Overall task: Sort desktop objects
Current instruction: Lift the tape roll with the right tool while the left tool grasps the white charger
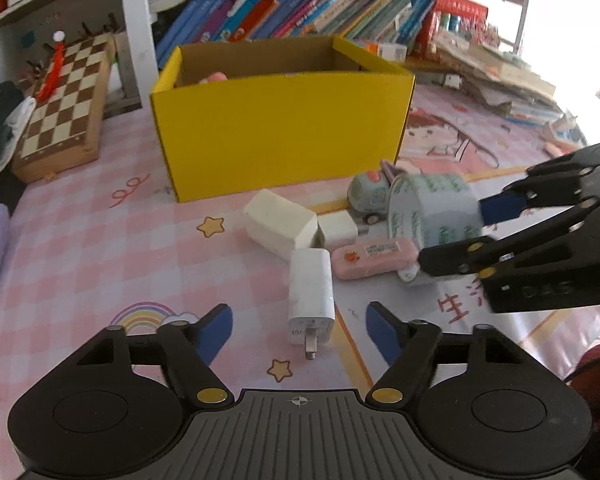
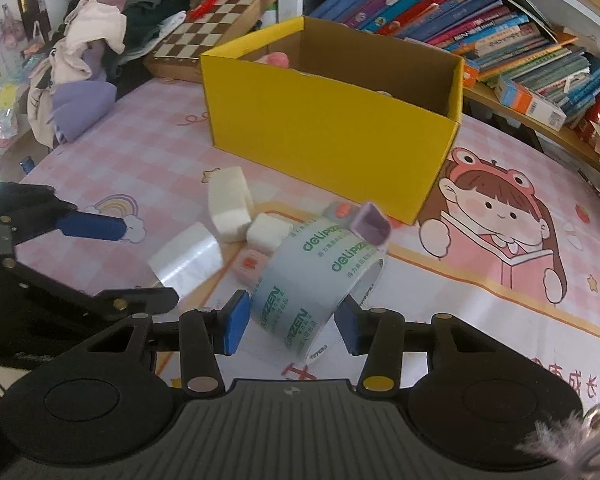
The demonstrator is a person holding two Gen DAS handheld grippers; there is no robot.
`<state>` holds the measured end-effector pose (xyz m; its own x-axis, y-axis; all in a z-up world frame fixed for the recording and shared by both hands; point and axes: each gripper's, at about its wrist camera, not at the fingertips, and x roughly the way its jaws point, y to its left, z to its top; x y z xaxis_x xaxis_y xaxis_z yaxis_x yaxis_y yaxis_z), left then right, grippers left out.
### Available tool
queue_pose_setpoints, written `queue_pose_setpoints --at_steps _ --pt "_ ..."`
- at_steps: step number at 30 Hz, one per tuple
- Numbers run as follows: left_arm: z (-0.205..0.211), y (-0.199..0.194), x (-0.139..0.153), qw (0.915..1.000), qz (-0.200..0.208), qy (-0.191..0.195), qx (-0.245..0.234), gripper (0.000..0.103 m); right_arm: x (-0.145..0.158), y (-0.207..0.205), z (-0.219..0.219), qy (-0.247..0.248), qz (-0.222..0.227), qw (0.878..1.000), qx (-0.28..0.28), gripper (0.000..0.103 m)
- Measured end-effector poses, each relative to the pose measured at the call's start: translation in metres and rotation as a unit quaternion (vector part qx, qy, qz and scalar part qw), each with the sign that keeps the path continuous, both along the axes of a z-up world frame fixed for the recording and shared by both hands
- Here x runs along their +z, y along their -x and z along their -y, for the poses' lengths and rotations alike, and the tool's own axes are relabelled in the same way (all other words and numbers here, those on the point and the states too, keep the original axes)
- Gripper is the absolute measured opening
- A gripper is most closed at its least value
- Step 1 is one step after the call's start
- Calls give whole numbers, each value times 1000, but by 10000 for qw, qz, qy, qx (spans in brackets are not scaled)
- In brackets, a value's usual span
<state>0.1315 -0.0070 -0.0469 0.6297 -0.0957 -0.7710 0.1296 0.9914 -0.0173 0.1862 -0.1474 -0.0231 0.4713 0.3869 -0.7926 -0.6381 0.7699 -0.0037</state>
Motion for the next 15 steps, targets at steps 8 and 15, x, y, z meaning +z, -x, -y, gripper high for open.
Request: queue_pose_setpoints --at_steps 8,15 --pt "6 -15 -10 9999 -136 -66 -51 62 -2 -4 11 37 -49 9999 -105 44" --pt "11 -25 -18 9996 -166 -186 -111 61 -3 -6 18 59 -61 9997 -225 44"
